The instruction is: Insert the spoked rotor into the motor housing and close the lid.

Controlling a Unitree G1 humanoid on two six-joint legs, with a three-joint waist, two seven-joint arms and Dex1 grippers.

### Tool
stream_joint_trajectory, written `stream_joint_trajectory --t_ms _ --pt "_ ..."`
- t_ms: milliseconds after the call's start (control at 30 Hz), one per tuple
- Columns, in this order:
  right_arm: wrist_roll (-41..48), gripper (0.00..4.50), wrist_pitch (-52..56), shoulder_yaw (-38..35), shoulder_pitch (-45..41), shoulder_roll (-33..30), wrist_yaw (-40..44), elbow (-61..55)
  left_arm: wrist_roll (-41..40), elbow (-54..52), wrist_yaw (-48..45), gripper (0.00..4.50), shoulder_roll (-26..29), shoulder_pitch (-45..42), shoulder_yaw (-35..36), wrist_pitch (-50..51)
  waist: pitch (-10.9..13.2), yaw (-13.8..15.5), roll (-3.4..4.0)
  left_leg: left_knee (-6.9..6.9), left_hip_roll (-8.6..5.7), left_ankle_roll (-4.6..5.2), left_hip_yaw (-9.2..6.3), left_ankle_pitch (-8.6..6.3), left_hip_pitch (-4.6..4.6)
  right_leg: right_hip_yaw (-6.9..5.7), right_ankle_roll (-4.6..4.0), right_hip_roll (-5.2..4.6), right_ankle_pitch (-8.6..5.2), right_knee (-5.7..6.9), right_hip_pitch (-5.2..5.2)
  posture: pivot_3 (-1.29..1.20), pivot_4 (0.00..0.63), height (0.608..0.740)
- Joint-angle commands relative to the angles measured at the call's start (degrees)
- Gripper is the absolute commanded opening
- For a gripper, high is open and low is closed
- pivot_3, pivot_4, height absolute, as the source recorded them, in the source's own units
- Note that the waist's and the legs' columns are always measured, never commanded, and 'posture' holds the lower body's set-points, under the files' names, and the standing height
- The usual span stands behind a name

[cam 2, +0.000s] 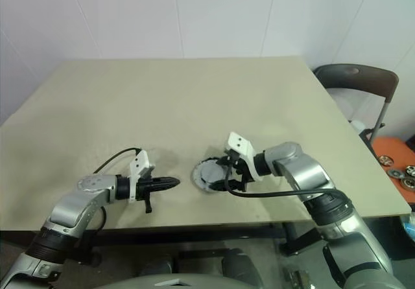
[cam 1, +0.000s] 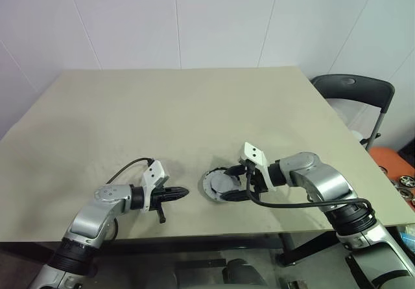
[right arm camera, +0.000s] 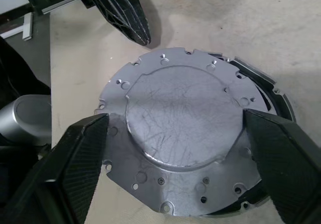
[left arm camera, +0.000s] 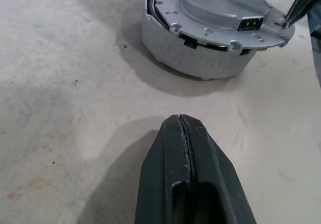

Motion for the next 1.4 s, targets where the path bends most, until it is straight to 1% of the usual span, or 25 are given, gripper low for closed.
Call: stream_joint_trajectory --t_ms 33,233,333,433,500,533,833,900,1000,1067,1400 --pt "0.5 4.47 1.3 -0.4 0.0 1.6 -2.2 -0.3 0.2 -0.4 -0.1 0.0 0.1 -0.7 0.8 -1.3 0.0 0.0 0.0 -0.01 0.0 0.0 0.0 0.0 0.0 0.0 0.0 0.0 0.0 0.0 0.0 0.0 0.0 0.74" --pt "0.4 4.47 2.7 0.1 0.6 3.9 -5.9 -1.5 0.4 -0.1 0.0 0.0 -0.1 -0.8 1.0 -1.4 0.0 0.0 0.0 -0.03 0.0 0.0 0.0 0.0 -0.01 0.0 0.0 0.0 0.0 0.0 -0.03 0.0 0.0 0.74" --pt "0.3 4.47 3.4 0.5 1.4 3.8 -6.8 -2.3 0.8 0.7 0.1 0.0 -0.1 -1.1 1.1 -1.9 0.0 0.0 0.0 -0.03 0.0 0.0 0.0 0.0 -0.01 0.0 0.0 0.0 0.0 0.0 -0.03 0.0 0.0 0.74" --pt "-1.3 3.89 2.7 1.9 2.1 1.8 -6.6 -2.3 1.1 1.5 0.0 0.0 0.0 -1.5 1.1 -2.5 0.0 0.0 0.0 -0.03 0.0 0.0 0.0 0.0 -0.01 0.0 0.0 0.0 0.0 -0.01 -0.05 0.0 0.0 0.74" --pt "-1.6 3.27 2.2 2.3 2.2 0.9 -6.2 -2.1 1.2 1.9 0.0 0.0 0.0 -1.8 1.1 -2.8 0.0 0.1 0.0 -0.03 0.0 0.0 0.0 0.0 0.0 0.0 0.0 0.0 0.0 -0.01 -0.06 0.0 0.0 0.74" --pt "-1.8 3.24 1.9 2.4 2.0 0.6 -6.3 -1.7 1.3 2.1 0.0 0.0 -0.1 -1.9 1.1 -2.8 0.0 0.1 0.0 -0.02 0.0 0.0 0.0 0.0 0.01 0.0 0.0 0.0 0.0 -0.03 -0.09 0.0 0.0 0.74" --pt "-2.3 3.24 0.3 2.7 1.2 1.1 -7.1 0.2 1.6 2.6 -0.1 0.0 -0.5 -2.5 0.8 -3.3 0.0 0.1 -0.02 -0.01 0.0 -0.01 0.0 0.0 0.02 0.0 -0.01 -0.01 0.0 -0.09 -0.1 0.0 0.0 0.74" --pt "-0.6 3.24 0.2 1.1 0.6 2.2 -7.0 -0.1 1.7 2.8 -0.1 0.0 -0.5 -2.7 0.8 -3.4 0.0 0.1 -0.02 0.01 0.0 -0.01 0.0 0.0 0.03 0.0 -0.01 -0.01 0.0 -0.09 -0.1 0.0 0.0 0.74" --pt "3.6 3.24 1.1 -4.6 -1.9 5.5 -8.3 0.9 2.1 3.0 -0.3 0.0 -0.6 -2.8 0.1 -3.5 0.0 0.0 -0.02 0.01 0.0 0.0 0.0 0.0 0.02 0.0 -0.01 -0.01 0.0 -0.08 -0.08 0.0 0.0 0.74" --pt "4.2 3.24 1.2 -6.4 -3.1 6.4 -8.9 2.1 2.3 3.0 -0.4 0.0 -0.7 -2.7 -0.1 -3.4 0.0 -0.2 0.02 0.01 0.0 0.0 0.0 0.0 -0.02 0.01 -0.01 0.0 0.0 -0.03 -0.03 0.0 0.0 0.74" --pt "1.3 3.24 0.3 -3.6 -2.7 4.7 -8.2 3.6 2.4 2.8 -0.4 0.0 -1.1 -2.2 -0.2 -3.2 0.0 -0.1 0.02 -0.11 0.01 0.0 0.0 0.0 -0.11 0.01 0.04 0.01 0.02 -0.01 -0.15 0.0 0.0 0.74"
